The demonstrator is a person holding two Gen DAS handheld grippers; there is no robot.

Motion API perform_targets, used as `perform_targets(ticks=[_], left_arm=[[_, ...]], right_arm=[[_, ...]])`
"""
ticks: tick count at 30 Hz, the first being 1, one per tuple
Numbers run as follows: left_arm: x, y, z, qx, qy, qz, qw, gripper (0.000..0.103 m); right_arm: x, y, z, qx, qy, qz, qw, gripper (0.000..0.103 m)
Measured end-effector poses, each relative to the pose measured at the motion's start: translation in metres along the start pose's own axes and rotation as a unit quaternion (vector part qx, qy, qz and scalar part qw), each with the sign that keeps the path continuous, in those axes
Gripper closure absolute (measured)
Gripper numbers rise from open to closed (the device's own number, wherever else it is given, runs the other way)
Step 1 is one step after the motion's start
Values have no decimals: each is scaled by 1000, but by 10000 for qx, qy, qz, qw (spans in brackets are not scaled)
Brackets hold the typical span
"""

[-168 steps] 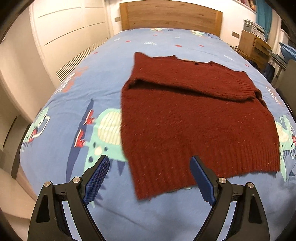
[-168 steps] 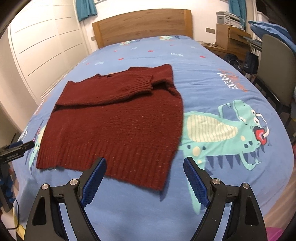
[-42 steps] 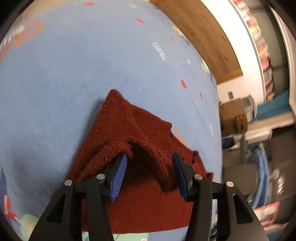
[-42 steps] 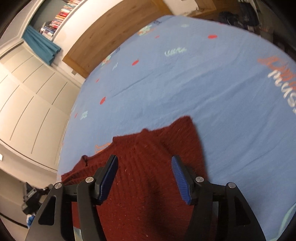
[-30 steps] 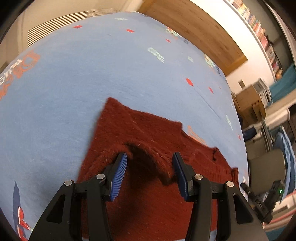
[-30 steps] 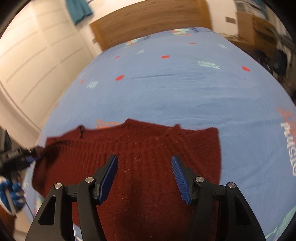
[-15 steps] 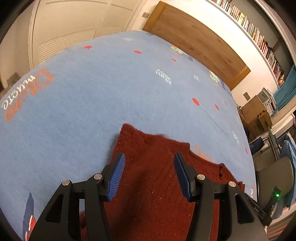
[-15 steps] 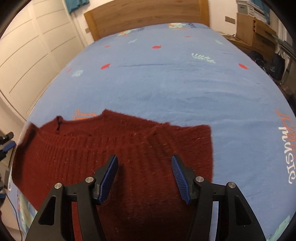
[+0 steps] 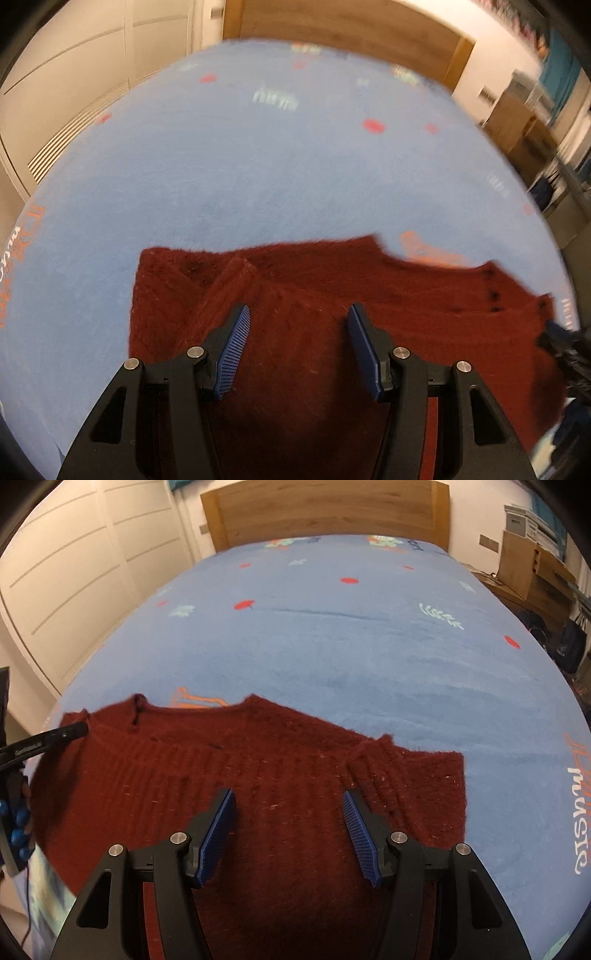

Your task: Fold small clothes

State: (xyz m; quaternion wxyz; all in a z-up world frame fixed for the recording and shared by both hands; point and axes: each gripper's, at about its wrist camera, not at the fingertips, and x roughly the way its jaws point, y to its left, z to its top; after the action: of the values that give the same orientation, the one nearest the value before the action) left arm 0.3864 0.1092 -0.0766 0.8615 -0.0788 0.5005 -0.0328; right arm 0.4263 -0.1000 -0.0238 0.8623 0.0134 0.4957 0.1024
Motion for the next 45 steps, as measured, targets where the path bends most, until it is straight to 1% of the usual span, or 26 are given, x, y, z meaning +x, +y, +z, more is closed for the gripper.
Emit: perform_targets(ticks=[1, 3, 5, 7, 11, 13, 16, 19, 21, 23, 26, 28, 30, 32, 35, 40, 45], left_arm=[[9, 4, -1, -3, 73, 16, 10000, 54], [5, 8, -7, 31, 15, -41, 10000, 54], [-1, 9, -9, 57, 15, -82, 9999, 54], [-16, 10, -14, 132, -37, -60, 9999, 54], [-49, 9, -23, 274, -310, 53, 9991, 54], [-67, 7, -33, 320, -474, 85, 9983, 53], [-85, 1, -48, 351, -668, 200, 9969, 53], [-94, -6, -67, 388, -775, 294, 9958, 52], [-93, -9, -80, 404, -783, 336, 9955, 52], [-85, -11, -93, 406, -689, 379, 9961, 52], [-75, -12, -107, 413, -562, 435, 9966, 52], [-70, -13, -115, 436, -607, 496, 9960, 50], [-67, -15, -119, 481, -700, 545, 9949, 47], [-64, -17, -122, 514, -707, 573, 9945, 43], [-59, -20, -126, 538, -731, 628, 9939, 39], [-57, -21, -129, 508, -816, 646, 9933, 36], [-57, -19, -132, 482, -808, 640, 9935, 32]], right_arm=[[3, -4, 0, 26, 35, -36, 10000, 41], [11, -16, -1, 123, 170, -182, 9996, 41], [11, -30, -2, 285, 233, -132, 9992, 42], [1, -34, -2, 322, 174, -97, 9993, 42], [-24, -29, -3, 181, -21, -286, 9994, 41], [-38, -24, -8, 192, -135, -192, 9995, 41], [-56, -7, -20, 23, -256, -109, 9996, 41], [-65, 8, -37, -131, -276, -42, 9995, 41], [-64, 17, -45, -222, -250, -62, 9994, 41], [-60, 23, -59, -323, -136, -128, 9993, 41], [-48, 21, -75, -289, 86, -230, 9993, 40], [-39, 17, -82, -274, 149, -297, 9991, 38], [-35, 15, -89, -205, 103, -234, 9995, 37], [-33, 14, -91, -195, 20, -240, 9995, 36], [-30, 15, -93, -202, -55, -272, 9994, 34], [-32, 15, -96, -196, -166, -255, 9993, 34], [-37, 13, -102, -291, -135, -218, 9992, 34]])
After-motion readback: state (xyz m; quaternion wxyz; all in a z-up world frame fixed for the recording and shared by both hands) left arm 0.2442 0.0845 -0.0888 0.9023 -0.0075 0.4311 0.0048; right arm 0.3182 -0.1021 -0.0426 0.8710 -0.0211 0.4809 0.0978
